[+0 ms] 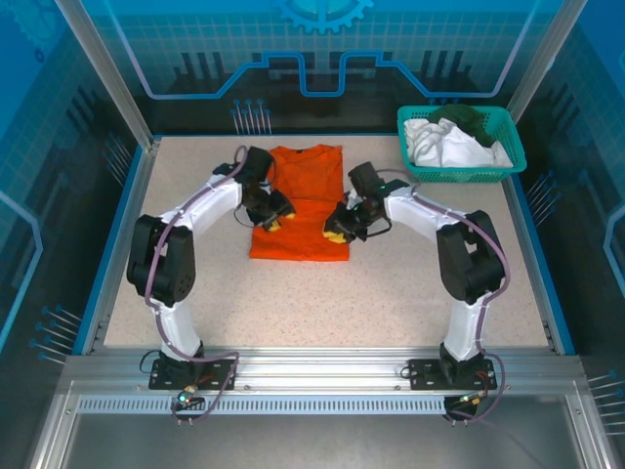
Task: Fold and stack the t-shirts
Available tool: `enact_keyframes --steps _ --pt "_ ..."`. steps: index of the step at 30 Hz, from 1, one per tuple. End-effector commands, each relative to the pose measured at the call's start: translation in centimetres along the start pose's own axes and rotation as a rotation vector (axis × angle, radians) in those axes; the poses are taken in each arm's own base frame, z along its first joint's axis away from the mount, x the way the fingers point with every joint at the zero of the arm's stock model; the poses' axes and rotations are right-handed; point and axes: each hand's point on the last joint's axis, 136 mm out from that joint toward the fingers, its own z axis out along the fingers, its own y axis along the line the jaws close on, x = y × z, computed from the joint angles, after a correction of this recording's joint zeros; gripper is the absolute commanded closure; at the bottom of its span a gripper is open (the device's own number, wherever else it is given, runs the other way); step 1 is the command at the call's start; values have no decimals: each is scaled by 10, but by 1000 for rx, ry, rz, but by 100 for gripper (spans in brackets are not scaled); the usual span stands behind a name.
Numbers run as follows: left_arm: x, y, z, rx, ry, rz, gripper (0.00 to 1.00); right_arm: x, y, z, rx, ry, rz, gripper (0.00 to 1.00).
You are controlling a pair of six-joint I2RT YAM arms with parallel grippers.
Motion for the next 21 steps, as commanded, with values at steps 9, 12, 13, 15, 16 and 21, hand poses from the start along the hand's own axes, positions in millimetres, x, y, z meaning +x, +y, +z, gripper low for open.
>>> enact_keyframes --steps 9,12,13,15,16,21 --pt "63 121 48 -235 158 -40 57 44 -69 49 157 113 12 78" --pt "92 145 35 -262 192 -52 55 71 -90 43 193 149 2 77" --pt "101 154 29 -276 199 -54 54 80 -95 40 202 161 -6 77" --pt "115 167 19 -296 204 -60 53 97 -103 35 221 183 -27 76" --pt "121 172 15 -299 208 -63 52 105 -106 32 227 193 -36 75" --pt "127 168 -10 -285 178 -66 46 129 -98 22 222 215 -90 70"
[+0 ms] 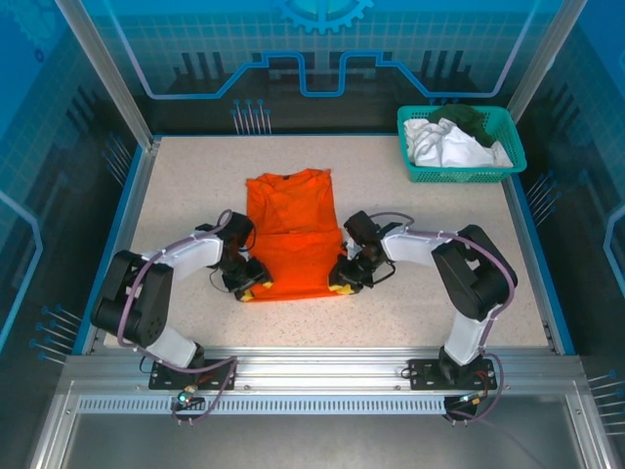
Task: Fold and stack the t-shirts
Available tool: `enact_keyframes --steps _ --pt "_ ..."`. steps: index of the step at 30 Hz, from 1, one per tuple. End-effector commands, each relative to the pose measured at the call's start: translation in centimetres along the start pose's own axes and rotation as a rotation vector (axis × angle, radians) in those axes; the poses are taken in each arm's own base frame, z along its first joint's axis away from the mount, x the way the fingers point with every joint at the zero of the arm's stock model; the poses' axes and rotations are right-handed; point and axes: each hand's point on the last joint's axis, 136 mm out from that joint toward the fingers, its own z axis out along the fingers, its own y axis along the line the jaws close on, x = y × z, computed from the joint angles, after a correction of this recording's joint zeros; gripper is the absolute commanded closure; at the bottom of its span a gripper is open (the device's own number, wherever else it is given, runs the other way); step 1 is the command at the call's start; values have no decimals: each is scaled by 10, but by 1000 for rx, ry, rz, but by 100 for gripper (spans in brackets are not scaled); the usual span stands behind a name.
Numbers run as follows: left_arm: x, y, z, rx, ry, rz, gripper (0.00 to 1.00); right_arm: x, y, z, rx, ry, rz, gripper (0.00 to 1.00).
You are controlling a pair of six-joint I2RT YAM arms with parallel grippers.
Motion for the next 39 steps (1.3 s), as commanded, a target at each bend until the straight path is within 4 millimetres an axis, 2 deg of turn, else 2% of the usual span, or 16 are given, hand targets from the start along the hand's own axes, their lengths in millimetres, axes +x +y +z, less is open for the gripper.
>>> enact_keyframes --steps 1,5,8,11,15,18,20,22,25,29,34,36,39 --pt "9 15 -23 -73 -16 -13 44 20 -9 -8 81 25 -21 69" --pt "-9 -16 -67 -11 -131 4 41 5 25 -34 26 -53 -80 65" --pt "-31 -49 -88 65 -200 21 46 -19 46 -50 -33 -110 -61 66" --pt "-54 -82 -86 139 -216 29 53 -51 51 -58 -62 -174 10 69" --pt "-85 -106 -62 167 -218 38 61 -92 46 -50 -45 -206 84 75" --pt "-105 -100 -33 114 -200 26 64 -112 33 -36 -19 -199 131 77" --pt "-116 -87 -19 83 -197 -8 66 -118 20 -23 -9 -171 169 77" --pt "-125 -67 -9 43 -203 -57 66 -121 1 -11 10 -137 228 77" --pt "-127 -40 0 0 -186 -120 65 -116 -16 -6 32 -127 261 77" --pt "-117 -22 0 -39 -196 -114 62 -97 -25 -6 45 -122 265 74" --pt "-96 -8 -5 -36 -195 -120 57 -63 -36 -2 50 -104 279 70" --pt "-92 -8 -13 -25 -209 -111 52 -56 -34 -2 43 -107 264 67" --pt "-92 -20 -35 14 -245 -81 44 -55 -26 -14 36 -137 230 62"
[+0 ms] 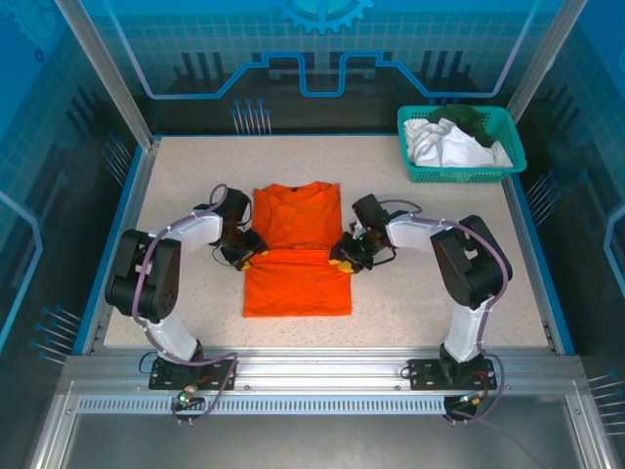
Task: Fold and stack the t-shirts
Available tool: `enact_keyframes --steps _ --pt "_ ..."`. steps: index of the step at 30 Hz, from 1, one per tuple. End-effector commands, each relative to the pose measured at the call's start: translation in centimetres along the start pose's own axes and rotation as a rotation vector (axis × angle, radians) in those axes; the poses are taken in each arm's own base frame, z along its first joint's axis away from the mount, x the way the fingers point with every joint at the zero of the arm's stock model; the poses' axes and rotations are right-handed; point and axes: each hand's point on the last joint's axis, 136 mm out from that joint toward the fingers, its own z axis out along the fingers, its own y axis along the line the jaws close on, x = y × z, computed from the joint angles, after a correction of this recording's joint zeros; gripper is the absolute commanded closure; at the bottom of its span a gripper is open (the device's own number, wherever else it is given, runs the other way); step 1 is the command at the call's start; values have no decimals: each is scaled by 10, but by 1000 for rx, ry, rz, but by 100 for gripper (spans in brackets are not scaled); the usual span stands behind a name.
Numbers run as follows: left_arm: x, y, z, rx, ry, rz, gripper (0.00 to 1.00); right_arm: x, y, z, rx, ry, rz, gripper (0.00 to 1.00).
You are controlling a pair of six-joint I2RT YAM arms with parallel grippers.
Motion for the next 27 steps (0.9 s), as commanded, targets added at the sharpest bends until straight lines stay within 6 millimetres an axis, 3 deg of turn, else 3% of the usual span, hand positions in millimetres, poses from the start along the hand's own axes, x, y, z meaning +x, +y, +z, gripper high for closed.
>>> enact_keyframes --steps 1,6,9,12,16,19,23,27 --pt "-7 5 -26 -26 -54 12 41 9 -28 -7 118 -12 50 60" --pt "-12 -24 -76 56 -107 97 28 2 14 -40 30 -98 -98 57" --pt "10 -32 -91 129 -73 160 27 20 31 -51 -17 -108 -230 55" --pt "52 -18 -85 137 18 216 25 53 18 -50 -54 -58 -283 52" --pt "110 32 -64 90 187 147 26 97 -22 -50 -63 6 -270 47" --pt "138 62 -51 71 252 59 27 120 -46 -51 -46 16 -281 42" --pt "153 73 -43 119 253 -25 32 133 -68 -49 -13 29 -255 40" --pt "159 73 -36 128 288 -30 39 133 -68 -46 7 39 -269 41"
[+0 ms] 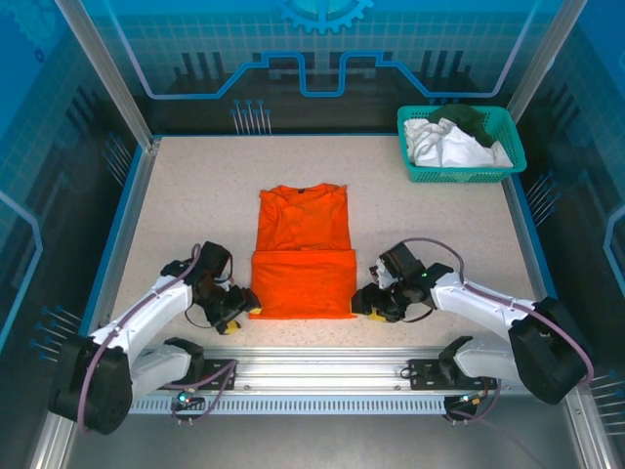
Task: Fold and stack the t-shirts
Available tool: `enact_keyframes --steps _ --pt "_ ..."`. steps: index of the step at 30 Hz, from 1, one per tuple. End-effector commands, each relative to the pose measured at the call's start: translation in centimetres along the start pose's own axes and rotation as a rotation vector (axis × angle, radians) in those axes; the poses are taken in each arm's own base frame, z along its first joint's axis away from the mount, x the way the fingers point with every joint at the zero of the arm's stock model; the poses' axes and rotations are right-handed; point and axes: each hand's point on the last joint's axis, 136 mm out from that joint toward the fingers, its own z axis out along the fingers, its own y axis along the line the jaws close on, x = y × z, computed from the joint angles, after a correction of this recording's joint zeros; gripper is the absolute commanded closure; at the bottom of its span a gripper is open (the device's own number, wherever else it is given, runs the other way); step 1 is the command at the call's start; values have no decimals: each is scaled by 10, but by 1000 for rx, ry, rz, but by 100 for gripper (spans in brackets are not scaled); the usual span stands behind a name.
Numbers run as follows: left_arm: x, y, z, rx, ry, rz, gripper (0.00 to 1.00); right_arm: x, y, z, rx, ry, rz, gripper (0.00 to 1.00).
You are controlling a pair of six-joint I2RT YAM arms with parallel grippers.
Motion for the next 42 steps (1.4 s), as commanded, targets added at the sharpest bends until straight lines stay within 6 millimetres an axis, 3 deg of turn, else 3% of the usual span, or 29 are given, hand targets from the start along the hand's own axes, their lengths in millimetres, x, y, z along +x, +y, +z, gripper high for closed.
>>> enact_keyframes --steps 1,12,21,32,37,42 --pt "7 -9 7 56 58 -39 41 2 3 3 14 22 -19 42" --pt "3 5 25 5 74 -117 53 -8 17 17 14 73 -69 47" --pt "-14 3 28 -12 13 -126 68 -6 9 32 44 138 -48 55" --pt "-28 6 26 -69 -48 -98 100 -1 -9 35 124 158 -16 93" --pt "-21 11 22 -152 -41 -28 100 10 -24 35 169 188 4 100" --pt "6 17 13 -211 3 40 100 42 -38 34 215 245 -23 100"
